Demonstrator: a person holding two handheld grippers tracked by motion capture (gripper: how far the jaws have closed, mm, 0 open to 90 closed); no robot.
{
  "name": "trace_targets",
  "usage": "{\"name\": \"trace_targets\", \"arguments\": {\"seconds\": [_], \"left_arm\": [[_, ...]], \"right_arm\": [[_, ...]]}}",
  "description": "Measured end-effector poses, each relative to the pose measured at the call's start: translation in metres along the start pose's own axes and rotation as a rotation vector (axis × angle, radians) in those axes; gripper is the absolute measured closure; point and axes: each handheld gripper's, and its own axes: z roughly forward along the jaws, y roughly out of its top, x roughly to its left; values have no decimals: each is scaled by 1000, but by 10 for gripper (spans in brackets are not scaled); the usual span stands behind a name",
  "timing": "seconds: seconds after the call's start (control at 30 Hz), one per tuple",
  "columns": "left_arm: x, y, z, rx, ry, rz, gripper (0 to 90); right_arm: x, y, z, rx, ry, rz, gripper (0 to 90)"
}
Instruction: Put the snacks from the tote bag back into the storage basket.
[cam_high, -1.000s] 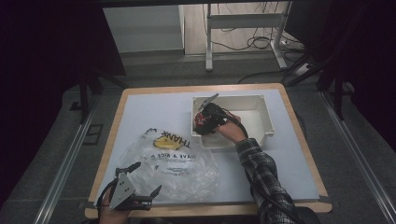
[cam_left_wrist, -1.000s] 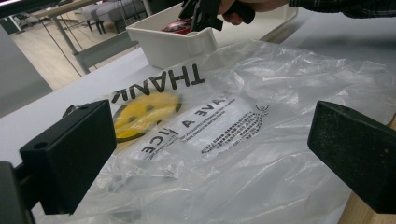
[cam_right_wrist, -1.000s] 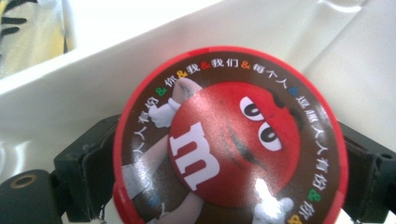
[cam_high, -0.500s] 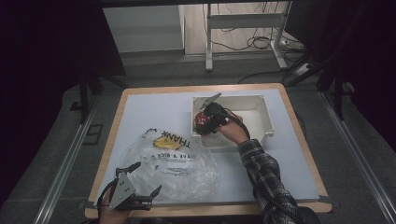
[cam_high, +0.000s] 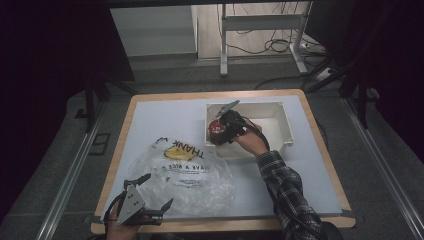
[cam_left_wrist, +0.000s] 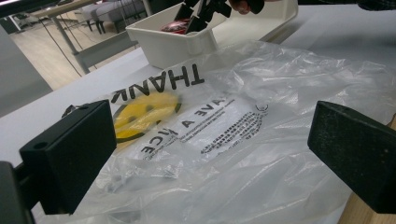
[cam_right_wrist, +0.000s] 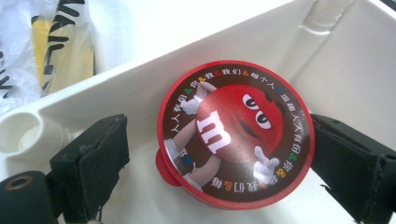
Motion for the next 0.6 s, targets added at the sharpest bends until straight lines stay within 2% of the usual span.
{"name": "trace_targets", "arguments": {"seconds": [0.37, 0.6], "left_arm": [[0, 0, 0, -4, -1, -4, 11], [0, 0, 0, -6, -3, -4, 11]], "right_arm": [[2, -5, -10, -26, -9, 13, 76], [3, -10, -15, -44, -18, 5, 76]]}}
